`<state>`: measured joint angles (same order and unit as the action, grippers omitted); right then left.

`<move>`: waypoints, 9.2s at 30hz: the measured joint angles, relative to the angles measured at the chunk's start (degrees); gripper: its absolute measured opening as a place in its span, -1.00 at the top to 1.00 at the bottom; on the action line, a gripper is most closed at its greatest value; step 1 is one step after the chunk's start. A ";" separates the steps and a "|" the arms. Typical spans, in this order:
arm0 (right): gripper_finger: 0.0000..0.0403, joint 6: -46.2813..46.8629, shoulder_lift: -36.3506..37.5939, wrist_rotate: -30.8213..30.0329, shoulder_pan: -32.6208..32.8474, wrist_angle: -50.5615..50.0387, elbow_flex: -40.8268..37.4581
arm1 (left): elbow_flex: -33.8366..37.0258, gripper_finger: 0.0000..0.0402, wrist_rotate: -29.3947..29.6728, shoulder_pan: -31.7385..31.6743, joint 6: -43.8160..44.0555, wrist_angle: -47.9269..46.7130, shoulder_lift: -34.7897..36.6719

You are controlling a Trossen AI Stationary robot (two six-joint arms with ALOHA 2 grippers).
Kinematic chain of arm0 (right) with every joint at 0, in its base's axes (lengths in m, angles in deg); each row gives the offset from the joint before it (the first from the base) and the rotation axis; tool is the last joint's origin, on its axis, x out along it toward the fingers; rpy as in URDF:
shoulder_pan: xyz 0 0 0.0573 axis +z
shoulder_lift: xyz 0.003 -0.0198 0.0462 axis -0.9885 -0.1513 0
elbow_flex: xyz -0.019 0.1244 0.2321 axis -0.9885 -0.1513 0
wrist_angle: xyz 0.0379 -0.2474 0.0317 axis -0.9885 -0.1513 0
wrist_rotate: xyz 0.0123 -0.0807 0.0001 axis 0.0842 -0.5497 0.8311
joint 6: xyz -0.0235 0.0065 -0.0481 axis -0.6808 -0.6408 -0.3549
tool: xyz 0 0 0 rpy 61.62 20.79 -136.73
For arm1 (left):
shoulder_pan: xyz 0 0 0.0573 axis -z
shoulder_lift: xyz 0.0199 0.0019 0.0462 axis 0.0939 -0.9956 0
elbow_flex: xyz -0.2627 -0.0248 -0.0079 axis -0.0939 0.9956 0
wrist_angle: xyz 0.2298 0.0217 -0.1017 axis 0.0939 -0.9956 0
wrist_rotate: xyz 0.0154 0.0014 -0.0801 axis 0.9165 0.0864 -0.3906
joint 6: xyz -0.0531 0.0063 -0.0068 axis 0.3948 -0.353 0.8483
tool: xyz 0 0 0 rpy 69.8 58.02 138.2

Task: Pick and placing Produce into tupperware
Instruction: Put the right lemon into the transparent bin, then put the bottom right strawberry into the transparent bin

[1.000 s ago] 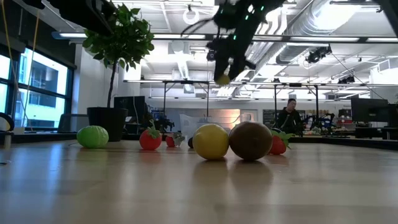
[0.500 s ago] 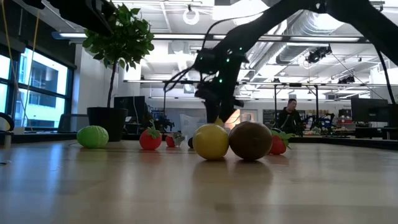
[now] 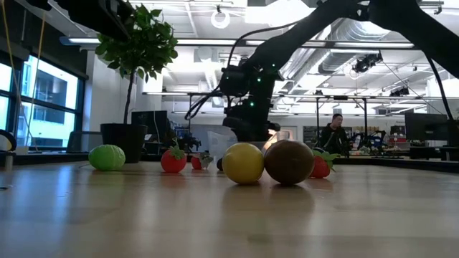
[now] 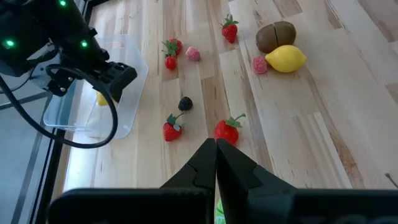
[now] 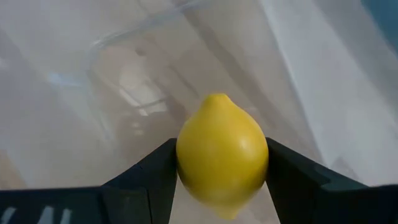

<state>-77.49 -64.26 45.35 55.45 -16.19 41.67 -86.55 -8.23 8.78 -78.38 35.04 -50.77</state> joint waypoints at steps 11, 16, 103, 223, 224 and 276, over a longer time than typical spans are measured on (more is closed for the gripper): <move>-0.05 -0.10 0.02 0.61 0.00 0.28 0.00 | 0.00 0.99 -0.02 0.00 -0.01 -0.01 0.00; -0.06 0.10 0.07 -0.22 0.00 0.48 0.00 | 0.00 0.99 -0.01 -0.01 0.00 -0.02 0.00; -0.46 -7.31 0.15 5.88 4.83 2.14 0.00 | 0.00 0.99 0.00 -0.01 -0.01 -0.01 -0.01; -0.35 8.68 35.45 -11.21 39.67 47.74 -64.14 | -0.02 0.99 0.00 -0.01 -0.02 -0.02 -0.02; -0.35 9.12 35.45 -11.06 39.52 49.13 -64.88 | -0.02 0.99 0.00 0.00 -0.01 0.00 -0.01; 0.18 10.40 32.79 -7.15 37.68 55.14 -65.53 | 0.00 0.99 0.00 0.00 -0.02 0.00 -0.02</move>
<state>-67.09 -31.47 38.20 93.13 38.95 -23.86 -86.55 -8.23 8.78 -78.40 35.04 -50.79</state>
